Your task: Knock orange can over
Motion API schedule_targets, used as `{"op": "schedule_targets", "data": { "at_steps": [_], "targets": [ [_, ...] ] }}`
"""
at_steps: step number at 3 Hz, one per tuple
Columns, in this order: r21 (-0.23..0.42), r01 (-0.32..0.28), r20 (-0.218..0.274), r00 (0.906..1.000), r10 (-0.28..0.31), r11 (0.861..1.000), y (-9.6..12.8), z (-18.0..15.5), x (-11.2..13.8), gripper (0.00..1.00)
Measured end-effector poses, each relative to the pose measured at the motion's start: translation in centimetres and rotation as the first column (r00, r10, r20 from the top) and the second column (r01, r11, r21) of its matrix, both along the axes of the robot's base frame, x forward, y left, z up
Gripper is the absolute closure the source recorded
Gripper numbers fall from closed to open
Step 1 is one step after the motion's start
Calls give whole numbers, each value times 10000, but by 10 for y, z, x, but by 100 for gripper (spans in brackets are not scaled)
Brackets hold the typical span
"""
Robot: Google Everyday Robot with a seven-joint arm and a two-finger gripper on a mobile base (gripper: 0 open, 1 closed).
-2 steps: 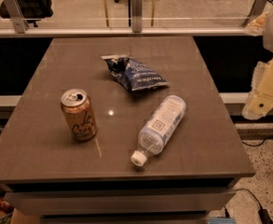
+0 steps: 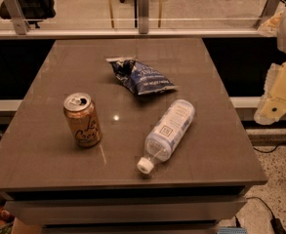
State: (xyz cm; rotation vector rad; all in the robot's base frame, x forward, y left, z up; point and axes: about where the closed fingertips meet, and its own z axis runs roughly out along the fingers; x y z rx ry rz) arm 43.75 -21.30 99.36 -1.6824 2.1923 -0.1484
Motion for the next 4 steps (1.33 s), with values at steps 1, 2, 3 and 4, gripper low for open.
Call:
{"op": "schedule_targets", "data": {
  "at_steps": [1,2,3,4],
  "targets": [
    [-164,-221,38,9997,221,9996,19,1,7,0],
    [-108,-730,48,9973,730,9973,51,-2,10,0],
    [215,-1359,145,9907,1356,9905,86,-7,8,0],
    [612,-2077,23,9781,2079,9763,121,-15,7,0]
  ]
}}
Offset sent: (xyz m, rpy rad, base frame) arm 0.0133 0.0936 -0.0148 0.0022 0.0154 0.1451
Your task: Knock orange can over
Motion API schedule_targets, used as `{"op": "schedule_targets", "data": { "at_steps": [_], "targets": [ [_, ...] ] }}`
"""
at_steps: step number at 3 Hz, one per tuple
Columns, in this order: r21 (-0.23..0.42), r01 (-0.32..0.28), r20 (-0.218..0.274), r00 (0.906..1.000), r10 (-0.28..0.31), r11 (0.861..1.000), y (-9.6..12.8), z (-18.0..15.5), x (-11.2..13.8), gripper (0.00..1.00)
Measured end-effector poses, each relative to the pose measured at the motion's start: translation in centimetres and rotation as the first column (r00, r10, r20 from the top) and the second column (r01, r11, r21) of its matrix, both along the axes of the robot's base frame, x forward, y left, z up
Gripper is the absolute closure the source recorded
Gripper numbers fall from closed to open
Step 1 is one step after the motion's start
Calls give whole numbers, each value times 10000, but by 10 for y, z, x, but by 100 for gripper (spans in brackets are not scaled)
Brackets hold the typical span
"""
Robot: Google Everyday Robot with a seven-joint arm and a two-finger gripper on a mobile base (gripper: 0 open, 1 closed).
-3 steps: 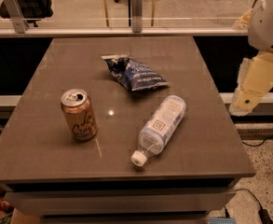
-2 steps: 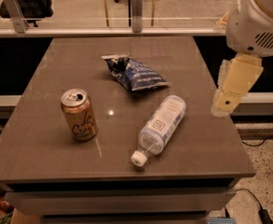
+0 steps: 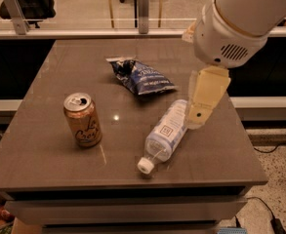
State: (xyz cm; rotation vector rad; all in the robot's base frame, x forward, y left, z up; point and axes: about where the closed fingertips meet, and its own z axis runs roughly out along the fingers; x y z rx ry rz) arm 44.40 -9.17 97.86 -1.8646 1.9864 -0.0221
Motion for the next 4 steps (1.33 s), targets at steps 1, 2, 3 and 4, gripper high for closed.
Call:
{"op": "schedule_targets", "data": {
  "at_steps": [1,2,3,4],
  "targets": [
    [196,-978,-328,9946,984,9950,37,-9,-1,0],
    [196,-978,-326,9946,984,9950,37,-8,-1,0],
    [324,-931,-330,9950,942,9951,39,-7,-2,0],
    [805,-885,-562,9941,931,9928,53,-20,3,0]
  ]
}}
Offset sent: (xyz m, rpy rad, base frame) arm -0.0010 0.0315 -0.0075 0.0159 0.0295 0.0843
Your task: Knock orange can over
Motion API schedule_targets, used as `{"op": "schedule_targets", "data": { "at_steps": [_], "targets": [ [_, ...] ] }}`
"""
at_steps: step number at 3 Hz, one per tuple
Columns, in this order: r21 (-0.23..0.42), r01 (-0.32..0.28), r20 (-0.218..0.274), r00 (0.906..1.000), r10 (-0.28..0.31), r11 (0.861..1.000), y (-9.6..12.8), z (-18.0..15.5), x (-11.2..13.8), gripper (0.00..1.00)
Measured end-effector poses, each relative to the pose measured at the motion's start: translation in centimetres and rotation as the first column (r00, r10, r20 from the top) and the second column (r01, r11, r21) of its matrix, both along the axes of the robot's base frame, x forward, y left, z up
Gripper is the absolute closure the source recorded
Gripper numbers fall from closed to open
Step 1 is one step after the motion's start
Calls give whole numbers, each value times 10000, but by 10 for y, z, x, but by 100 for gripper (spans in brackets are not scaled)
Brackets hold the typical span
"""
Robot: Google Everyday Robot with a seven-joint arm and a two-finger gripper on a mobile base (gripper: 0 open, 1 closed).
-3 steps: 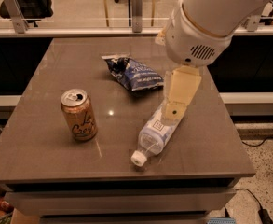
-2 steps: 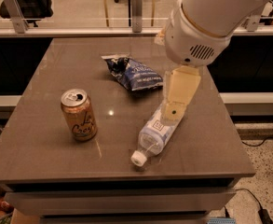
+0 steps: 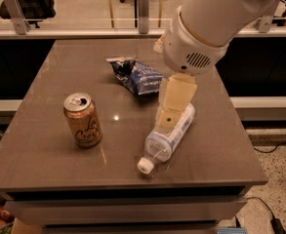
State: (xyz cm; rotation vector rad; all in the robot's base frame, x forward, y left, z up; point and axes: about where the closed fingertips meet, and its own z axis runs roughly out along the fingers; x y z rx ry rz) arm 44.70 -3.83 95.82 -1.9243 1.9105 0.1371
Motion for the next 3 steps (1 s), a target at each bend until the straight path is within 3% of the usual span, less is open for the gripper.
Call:
{"op": "schedule_targets", "data": {
  "at_steps": [2,3],
  "targets": [
    [1078,-269,-646,9973,340,9938,54,-41,8,0],
    [2008,-286,-692,9967,433,9792,81,-60,6,0]
  ]
}}
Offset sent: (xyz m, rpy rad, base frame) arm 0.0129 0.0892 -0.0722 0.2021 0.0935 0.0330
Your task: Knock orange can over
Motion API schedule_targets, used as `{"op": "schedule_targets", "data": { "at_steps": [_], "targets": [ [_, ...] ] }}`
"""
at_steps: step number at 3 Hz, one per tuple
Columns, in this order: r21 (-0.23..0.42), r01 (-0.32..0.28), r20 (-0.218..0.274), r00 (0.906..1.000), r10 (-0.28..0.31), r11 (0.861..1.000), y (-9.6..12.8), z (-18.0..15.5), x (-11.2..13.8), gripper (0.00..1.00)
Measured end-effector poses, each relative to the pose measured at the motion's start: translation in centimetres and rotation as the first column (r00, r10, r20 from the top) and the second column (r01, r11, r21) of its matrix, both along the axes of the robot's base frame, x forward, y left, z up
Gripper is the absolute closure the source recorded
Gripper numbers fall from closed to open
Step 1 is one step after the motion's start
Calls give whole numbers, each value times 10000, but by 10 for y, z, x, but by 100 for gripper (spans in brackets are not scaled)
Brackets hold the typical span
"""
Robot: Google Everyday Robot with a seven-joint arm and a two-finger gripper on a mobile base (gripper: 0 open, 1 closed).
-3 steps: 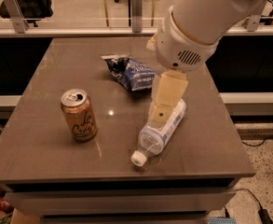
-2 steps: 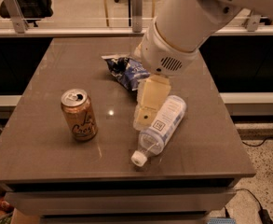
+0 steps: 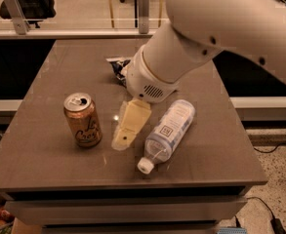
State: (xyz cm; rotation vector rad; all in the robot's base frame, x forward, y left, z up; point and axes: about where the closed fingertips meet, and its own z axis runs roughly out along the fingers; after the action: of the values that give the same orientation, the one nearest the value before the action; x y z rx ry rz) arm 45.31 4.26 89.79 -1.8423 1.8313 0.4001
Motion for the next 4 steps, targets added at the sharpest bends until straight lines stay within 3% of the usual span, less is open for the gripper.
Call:
{"op": "schedule_targets", "data": {
  "at_steps": [2,4],
  "targets": [
    [1607,-130,-268,9995,175,9869,43,-28,-2,0],
    [3198,-173,-416,9986,323,9473,61,-46,0,0]
  ]
}}
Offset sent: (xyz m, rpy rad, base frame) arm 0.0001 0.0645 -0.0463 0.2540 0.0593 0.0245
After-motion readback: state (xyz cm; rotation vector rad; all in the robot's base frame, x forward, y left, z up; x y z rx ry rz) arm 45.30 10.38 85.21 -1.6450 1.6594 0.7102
